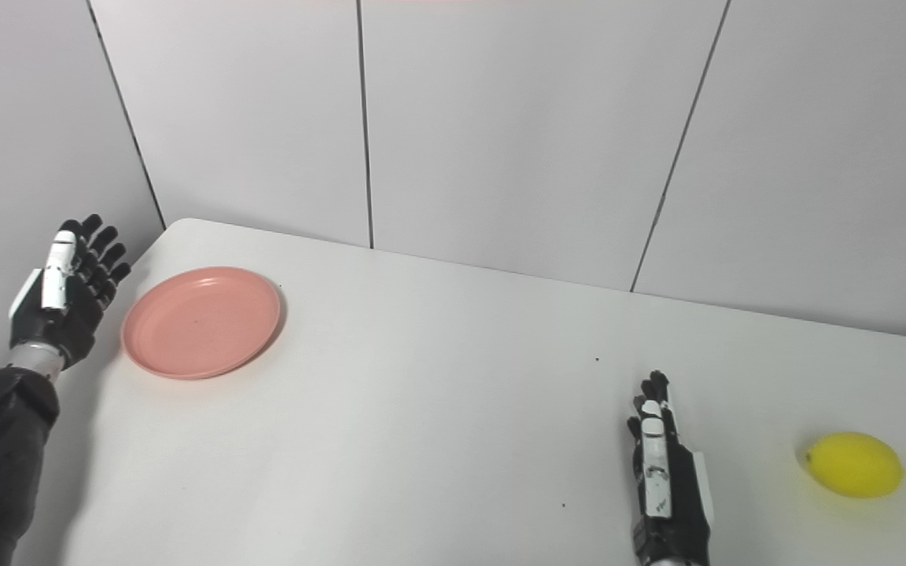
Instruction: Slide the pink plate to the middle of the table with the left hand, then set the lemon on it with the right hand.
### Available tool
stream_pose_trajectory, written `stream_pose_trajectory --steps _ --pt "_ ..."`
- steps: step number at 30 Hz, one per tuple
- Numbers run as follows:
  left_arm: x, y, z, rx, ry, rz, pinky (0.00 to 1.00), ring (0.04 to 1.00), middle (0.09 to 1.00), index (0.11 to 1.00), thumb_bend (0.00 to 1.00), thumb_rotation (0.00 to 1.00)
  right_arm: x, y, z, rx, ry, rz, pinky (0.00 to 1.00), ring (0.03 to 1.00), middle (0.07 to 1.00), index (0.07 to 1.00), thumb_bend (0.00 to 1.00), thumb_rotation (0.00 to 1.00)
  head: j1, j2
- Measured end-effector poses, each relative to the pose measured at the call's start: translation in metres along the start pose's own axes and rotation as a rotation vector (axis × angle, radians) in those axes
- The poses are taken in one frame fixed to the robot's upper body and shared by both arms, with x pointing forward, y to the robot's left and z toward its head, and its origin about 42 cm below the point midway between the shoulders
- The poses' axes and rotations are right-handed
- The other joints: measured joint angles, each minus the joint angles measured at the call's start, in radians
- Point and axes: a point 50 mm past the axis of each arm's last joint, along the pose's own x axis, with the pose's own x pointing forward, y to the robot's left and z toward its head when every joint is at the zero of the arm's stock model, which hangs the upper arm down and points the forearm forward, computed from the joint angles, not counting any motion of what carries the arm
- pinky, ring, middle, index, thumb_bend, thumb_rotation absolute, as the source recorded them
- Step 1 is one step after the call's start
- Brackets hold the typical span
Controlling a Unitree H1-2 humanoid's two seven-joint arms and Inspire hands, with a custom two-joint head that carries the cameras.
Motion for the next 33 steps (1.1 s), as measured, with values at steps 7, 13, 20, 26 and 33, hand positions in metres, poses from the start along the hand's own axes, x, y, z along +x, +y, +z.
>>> stream_pose_trajectory --steps 7,13,20,26,33 --pt "0.0 0.004 -0.012 -0.01 0.03 0.018 1.0 0.997 0.99 0.977 0.37 1.0 0.0 -0.001 0.0 -0.003 0.001 0.001 1.0 1.0 1.0 1.0 0.25 1.0 0.0 -0.002" --pt "0.001 0.007 -0.019 -0.029 0.055 0.029 1.0 0.983 0.977 0.969 0.38 1.0 0.0 -0.001 0.001 -0.003 0.003 0.001 1.0 1.0 1.0 1.0 0.24 1.0 0.003 -0.002" --pt "0.001 0.006 -0.032 -0.03 0.085 0.01 0.99 0.97 0.959 0.94 0.4 1.0 0.0 -0.001 0.001 -0.001 0.005 0.001 1.0 1.0 1.0 1.0 0.25 1.0 0.0 -0.002" --pt "0.004 0.007 -0.036 -0.028 0.08 0.016 0.97 0.959 0.952 0.938 0.38 1.0 0.0 -0.001 0.002 -0.001 0.006 0.001 1.0 1.0 1.0 1.0 0.24 1.0 0.0 -0.002" --pt "0.008 0.004 -0.038 -0.031 0.077 0.012 1.0 0.981 0.968 0.948 0.36 1.0 0.0 -0.002 0.001 0.001 0.006 0.002 1.0 1.0 1.0 1.0 0.24 1.0 -0.002 0.0"
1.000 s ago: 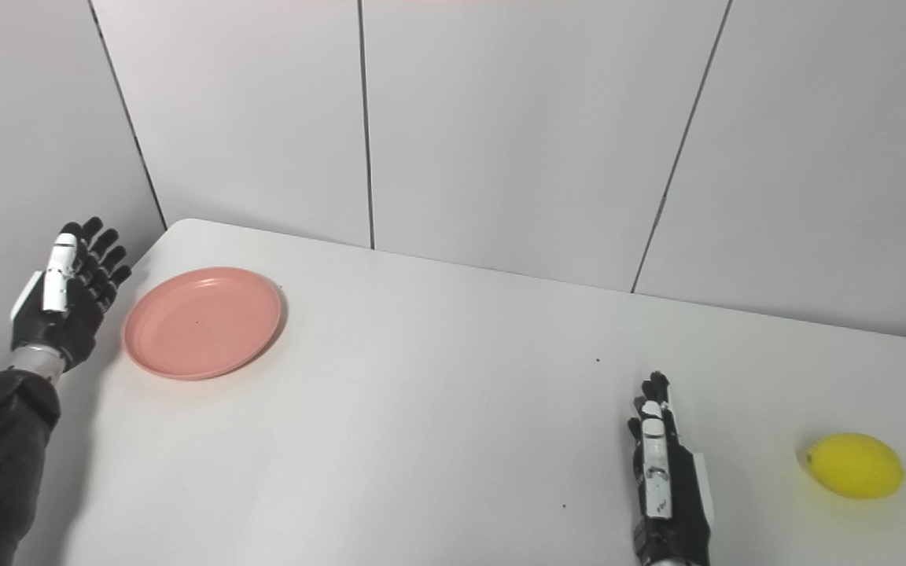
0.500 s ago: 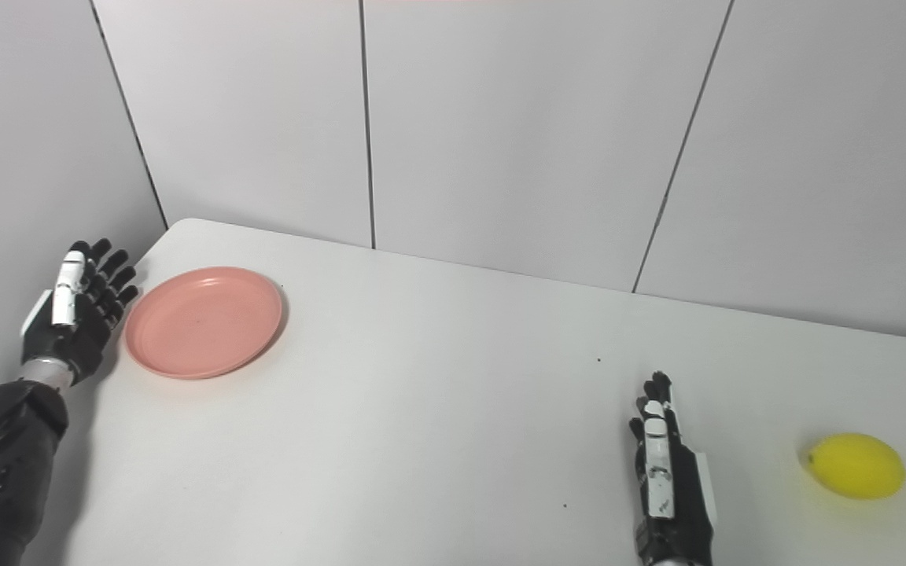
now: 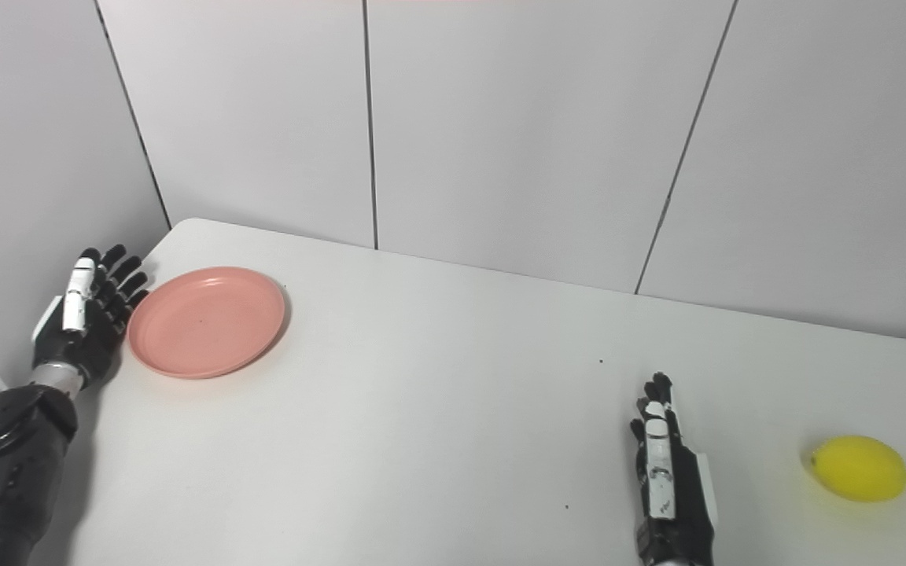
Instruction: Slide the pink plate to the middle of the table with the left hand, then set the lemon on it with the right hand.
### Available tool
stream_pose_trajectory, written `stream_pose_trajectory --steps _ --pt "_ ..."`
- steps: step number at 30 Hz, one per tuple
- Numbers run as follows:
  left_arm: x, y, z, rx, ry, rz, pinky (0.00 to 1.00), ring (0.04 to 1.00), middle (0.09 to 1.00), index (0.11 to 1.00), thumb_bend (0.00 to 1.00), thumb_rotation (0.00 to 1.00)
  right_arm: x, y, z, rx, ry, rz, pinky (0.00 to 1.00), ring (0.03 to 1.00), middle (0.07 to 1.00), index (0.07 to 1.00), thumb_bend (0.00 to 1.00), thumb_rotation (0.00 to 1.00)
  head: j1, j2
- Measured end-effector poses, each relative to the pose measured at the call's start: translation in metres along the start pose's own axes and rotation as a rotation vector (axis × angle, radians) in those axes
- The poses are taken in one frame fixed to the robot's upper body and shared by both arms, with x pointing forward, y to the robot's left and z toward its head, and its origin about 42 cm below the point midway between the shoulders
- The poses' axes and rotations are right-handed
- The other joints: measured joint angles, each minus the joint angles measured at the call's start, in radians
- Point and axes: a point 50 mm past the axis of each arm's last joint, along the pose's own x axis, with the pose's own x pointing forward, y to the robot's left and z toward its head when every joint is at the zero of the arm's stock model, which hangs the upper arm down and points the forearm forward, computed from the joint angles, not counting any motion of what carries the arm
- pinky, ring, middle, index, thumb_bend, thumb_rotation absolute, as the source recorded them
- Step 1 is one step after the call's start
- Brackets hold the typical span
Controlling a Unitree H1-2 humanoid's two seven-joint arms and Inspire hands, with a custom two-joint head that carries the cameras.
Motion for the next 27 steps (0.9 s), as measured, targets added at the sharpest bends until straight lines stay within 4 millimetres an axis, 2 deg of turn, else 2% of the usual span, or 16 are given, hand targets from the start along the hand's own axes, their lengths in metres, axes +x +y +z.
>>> stream_pose_trajectory --steps 9,27 --pt "0.005 -0.007 -0.002 -0.006 0.01 -0.019 1.0 0.991 0.979 0.972 0.39 1.0 0.0 0.0 0.0 -0.001 0.0 0.0 1.0 1.0 1.0 1.0 0.24 1.0 0.0 0.005" --pt "0.016 -0.023 -0.008 0.012 0.017 -0.04 0.98 0.961 0.954 0.938 0.42 1.0 -0.001 0.0 0.0 0.002 0.001 0.0 1.0 1.0 1.0 1.0 0.24 1.0 -0.003 0.008"
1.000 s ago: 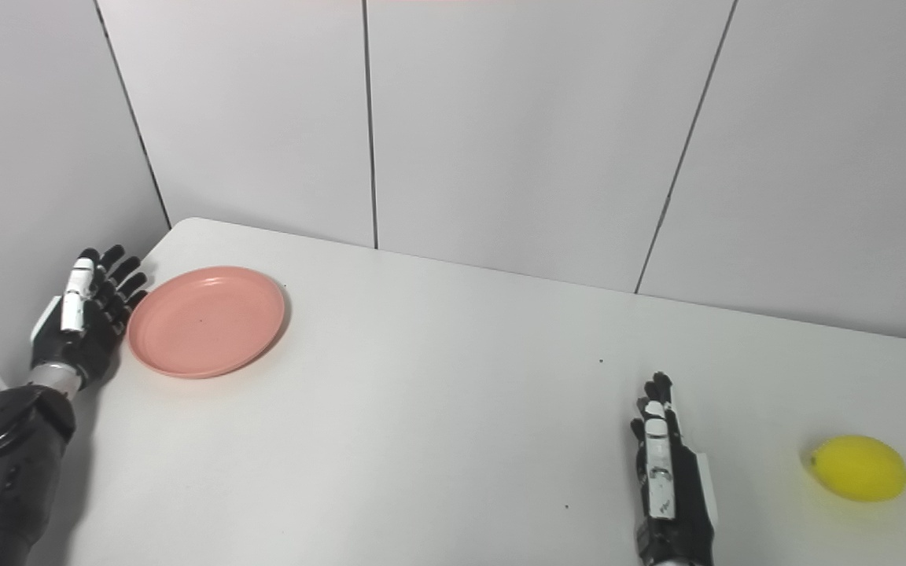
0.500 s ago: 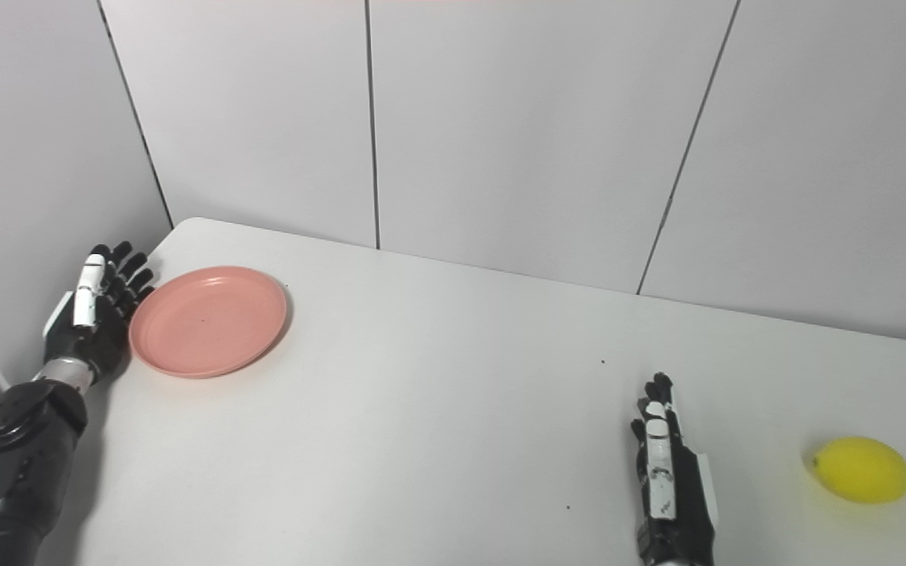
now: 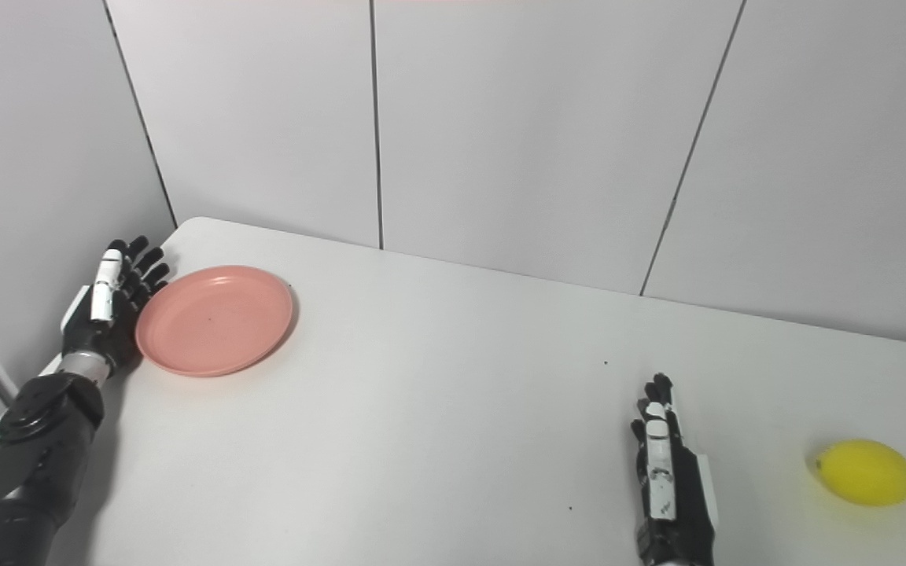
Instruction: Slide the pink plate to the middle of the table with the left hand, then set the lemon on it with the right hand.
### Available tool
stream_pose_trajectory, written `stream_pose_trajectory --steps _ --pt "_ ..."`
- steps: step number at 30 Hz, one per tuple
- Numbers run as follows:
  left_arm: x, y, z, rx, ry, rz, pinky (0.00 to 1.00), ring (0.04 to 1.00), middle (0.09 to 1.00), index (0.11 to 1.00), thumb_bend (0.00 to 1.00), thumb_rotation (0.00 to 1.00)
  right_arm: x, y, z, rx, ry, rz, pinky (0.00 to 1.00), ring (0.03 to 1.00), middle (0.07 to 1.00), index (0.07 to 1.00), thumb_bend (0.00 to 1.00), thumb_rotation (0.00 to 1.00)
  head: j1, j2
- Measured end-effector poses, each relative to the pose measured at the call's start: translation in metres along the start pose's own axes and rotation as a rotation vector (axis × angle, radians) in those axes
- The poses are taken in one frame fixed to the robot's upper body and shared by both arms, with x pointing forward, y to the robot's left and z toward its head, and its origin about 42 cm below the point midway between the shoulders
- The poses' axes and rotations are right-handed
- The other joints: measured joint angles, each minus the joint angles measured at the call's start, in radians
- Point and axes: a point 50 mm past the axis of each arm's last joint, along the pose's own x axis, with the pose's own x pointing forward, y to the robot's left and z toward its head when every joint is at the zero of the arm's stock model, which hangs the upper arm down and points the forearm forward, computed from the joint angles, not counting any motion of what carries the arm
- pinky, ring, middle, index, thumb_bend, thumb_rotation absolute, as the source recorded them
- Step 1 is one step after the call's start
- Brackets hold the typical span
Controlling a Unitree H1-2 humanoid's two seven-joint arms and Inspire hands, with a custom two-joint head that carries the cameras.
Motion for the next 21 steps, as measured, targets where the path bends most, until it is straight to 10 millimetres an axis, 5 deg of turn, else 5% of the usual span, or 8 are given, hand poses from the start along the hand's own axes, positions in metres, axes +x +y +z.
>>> stream_pose_trajectory --steps 10,21 --pt "0.003 -0.014 -0.001 0.005 0.003 -0.037 0.98 0.958 0.953 0.938 0.45 1.0 0.0 0.0 0.0 0.001 0.0 -0.001 1.0 0.994 0.998 1.0 0.26 1.0 -0.005 0.006" --pt "0.003 -0.065 -0.009 -0.031 0.035 -0.124 0.96 0.952 0.948 0.937 0.42 1.0 -0.002 0.003 0.002 -0.001 -0.004 0.001 1.0 0.992 0.996 1.0 0.26 1.0 -0.012 0.011"
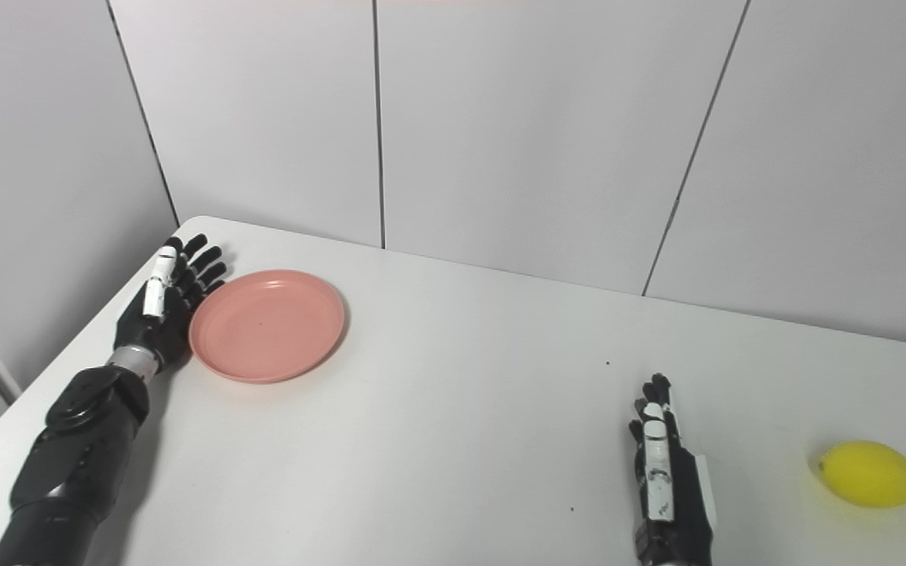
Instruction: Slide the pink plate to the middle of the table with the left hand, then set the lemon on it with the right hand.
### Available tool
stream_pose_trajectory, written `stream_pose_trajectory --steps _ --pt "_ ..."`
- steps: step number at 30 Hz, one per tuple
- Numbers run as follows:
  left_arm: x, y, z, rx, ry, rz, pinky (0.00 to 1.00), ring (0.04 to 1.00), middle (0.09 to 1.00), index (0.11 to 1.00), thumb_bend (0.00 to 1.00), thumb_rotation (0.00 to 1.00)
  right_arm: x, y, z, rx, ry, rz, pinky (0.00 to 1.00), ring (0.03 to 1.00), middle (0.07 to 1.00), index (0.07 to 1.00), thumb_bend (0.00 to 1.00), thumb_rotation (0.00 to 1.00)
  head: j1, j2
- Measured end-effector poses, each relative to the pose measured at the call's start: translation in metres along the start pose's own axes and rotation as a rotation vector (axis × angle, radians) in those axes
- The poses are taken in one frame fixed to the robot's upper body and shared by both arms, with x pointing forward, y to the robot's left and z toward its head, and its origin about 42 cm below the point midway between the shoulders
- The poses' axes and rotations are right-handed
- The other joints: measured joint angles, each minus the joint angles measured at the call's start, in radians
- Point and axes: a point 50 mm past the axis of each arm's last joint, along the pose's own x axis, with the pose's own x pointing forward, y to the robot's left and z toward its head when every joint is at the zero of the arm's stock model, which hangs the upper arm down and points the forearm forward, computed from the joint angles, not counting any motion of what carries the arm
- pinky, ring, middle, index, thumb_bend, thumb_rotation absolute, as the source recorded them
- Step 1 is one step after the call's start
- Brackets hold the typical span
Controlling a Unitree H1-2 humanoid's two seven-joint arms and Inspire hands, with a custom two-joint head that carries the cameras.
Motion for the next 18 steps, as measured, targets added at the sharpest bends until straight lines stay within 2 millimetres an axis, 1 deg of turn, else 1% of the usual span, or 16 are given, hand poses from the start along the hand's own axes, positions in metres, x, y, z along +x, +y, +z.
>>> stream_pose_trajectory --steps 9,11,18 --pt "0.0 -0.036 -0.003 0.021 0.024 -0.063 0.98 0.96 0.956 0.941 0.38 1.0 -0.001 0.0 0.0 0.002 0.0 -0.002 1.0 0.994 0.995 1.0 0.27 1.0 -0.005 0.005" --pt "0.0 -0.041 -0.005 0.015 0.032 -0.069 0.99 0.968 0.96 0.947 0.37 1.0 -0.001 0.0 0.0 0.003 0.0 -0.002 1.0 0.993 0.995 1.0 0.28 1.0 -0.008 0.006" --pt "0.0 -0.048 -0.009 0.009 0.04 -0.082 0.99 0.968 0.96 0.949 0.37 1.0 -0.001 0.0 0.0 0.004 0.001 -0.003 1.0 0.991 0.996 1.0 0.28 1.0 -0.006 0.009"
